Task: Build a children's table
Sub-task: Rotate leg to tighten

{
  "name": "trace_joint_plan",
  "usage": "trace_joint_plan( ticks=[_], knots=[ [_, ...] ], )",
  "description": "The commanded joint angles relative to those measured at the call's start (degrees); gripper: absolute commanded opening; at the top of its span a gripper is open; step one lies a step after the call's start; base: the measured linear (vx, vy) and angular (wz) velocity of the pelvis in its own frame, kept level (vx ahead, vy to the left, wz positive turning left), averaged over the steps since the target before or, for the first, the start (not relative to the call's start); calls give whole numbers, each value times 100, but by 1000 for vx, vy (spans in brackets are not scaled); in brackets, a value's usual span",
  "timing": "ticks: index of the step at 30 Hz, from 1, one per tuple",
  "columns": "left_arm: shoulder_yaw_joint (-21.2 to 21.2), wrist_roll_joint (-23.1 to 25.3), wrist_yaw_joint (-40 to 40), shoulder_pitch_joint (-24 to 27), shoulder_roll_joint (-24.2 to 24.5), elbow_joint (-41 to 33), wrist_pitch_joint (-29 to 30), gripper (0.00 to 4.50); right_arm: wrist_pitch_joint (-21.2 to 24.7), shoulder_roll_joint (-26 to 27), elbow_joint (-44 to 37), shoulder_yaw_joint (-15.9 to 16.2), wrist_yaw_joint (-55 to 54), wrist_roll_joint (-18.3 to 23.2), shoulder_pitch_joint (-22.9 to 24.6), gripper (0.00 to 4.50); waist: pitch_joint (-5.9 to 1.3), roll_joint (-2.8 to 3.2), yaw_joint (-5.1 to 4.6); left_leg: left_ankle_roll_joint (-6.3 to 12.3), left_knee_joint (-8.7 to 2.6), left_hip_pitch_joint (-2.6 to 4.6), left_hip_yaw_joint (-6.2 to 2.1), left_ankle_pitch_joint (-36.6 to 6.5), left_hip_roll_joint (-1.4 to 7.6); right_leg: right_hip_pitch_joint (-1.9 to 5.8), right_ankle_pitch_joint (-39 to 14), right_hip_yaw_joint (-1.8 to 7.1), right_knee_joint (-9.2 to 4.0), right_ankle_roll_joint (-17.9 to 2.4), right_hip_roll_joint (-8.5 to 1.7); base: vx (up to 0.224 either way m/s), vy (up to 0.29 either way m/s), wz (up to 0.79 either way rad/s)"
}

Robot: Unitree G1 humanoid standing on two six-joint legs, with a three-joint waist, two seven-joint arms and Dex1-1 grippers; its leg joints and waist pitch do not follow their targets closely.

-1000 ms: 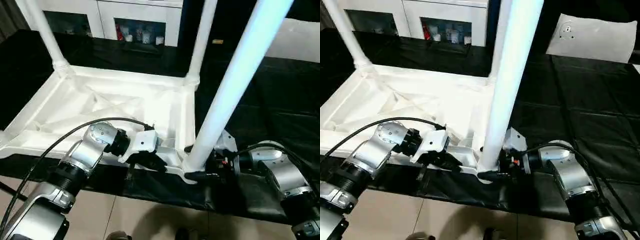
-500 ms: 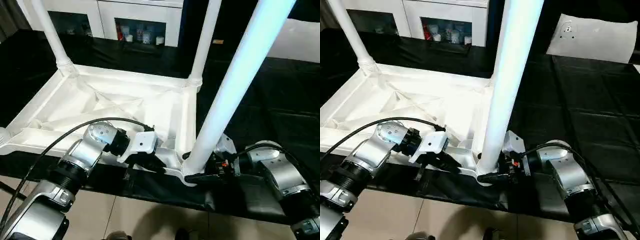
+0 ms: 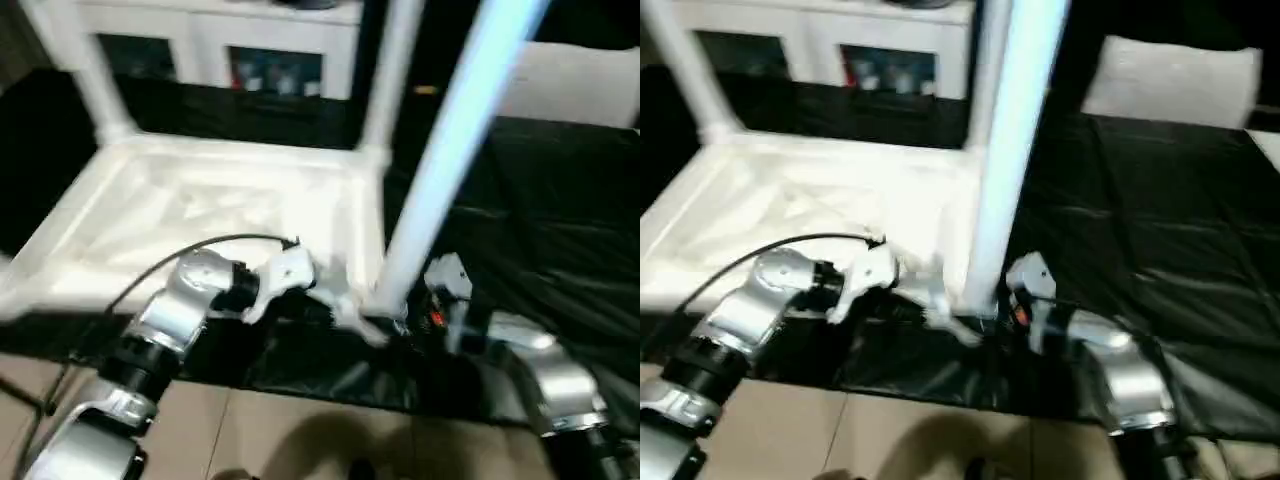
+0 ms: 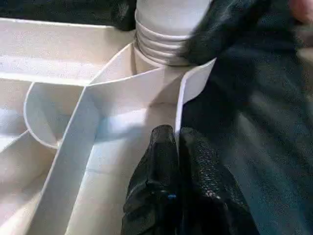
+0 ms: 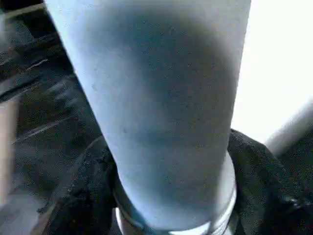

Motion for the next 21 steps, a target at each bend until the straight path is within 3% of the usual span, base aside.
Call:
trace_joint_plan(
  ticks=[1,2,3,4,6,8,10,12,15,16,18,21],
  knots=[
    [-73,-92,763,14,-515,-208,306,0,302,517,-150,448,-308,157,-95,277,-256,-7,-92,168,-457,-122,-150,-1599,190,349,-3759,156,-721,273,-421,0,0,0],
    [19,-27,1139,12,-695,-250,485,0,414,777,-67,320,-798,93,-144,277,-276,40,-104,194,-465,-103,-169,-1642,217,362,-3608,151,-720,227,-437,-28,53,-9],
    [89,58,1541,-8,-901,-268,669,0,518,1051,11,208,-1299,39,-193,276,-273,20,-191,222,-496,-128,-193,-1672,271,364,-3241,153,-691,60,-451,-19,52,-4],
    [126,114,1784,-22,-1025,-275,772,0,576,1210,60,146,-1594,6,-222,276,-269,42,-227,208,-504,-105,-201,-1739,276,349,-3080,154,-687,-56,-457,-19,52,-4],
    [148,216,2082,-62,-1163,-239,829,0,640,1363,133,110,-1894,-66,-260,276,-251,21,-271,262,-492,-98,-184,-1765,231,330,-3124,175,-705,-95,-469,0,0,0],
    [177,317,2367,-94,-1296,-230,900,0,659,1467,178,107,-2136,-172,-284,276,-248,28,-275,307,-488,-90,-167,-1687,217,306,-3135,212,-702,-146,-482,0,0,0],
    [154,460,2607,-111,-1443,-291,1011,0,677,1611,205,72,-2365,-218,-295,332,-255,38,-252,354,-490,-104,-150,-1471,220,304,-2939,261,-671,-235,-490,0,0,0],
    [122,529,2690,-96,-1510,-371,1113,0,671,1692,169,55,-2475,-260,-279,346,-272,28,-227,393,-495,-116,-138,-1297,231,315,-2675,296,-623,-336,-485,0,0,0],
    [68,565,2651,-74,-1483,-414,1140,0,622,1710,128,44,-2494,-270,-254,361,-312,20,-227,489,-483,-193,-136,-908,238,364,-2079,345,-499,-547,-476,0,0,0],
    [23,589,2619,-35,-1426,-471,1180,0,583,1708,72,21,-2535,-308,-226,389,-333,7,-227,544,-467,-207,-125,-742,228,369,-1878,365,-458,-629,-467,0,0,0],
    [-21,599,2533,8,-1340,-520,1196,0,487,1658,17,-7,-2543,-327,-207,393,-356,-13,-204,635,-442,-187,-92,-561,219,327,-1774,407,-420,-733,-456,0,0,0],
    [-62,555,2274,89,-1166,-577,1181,0,319,1444,-72,-65,-2440,-336,-189,433,-374,7,-167,730,-420,-223,-68,-268,193,347,-1575,430,-369,-841,-436,11,-17,0]
  ],
)
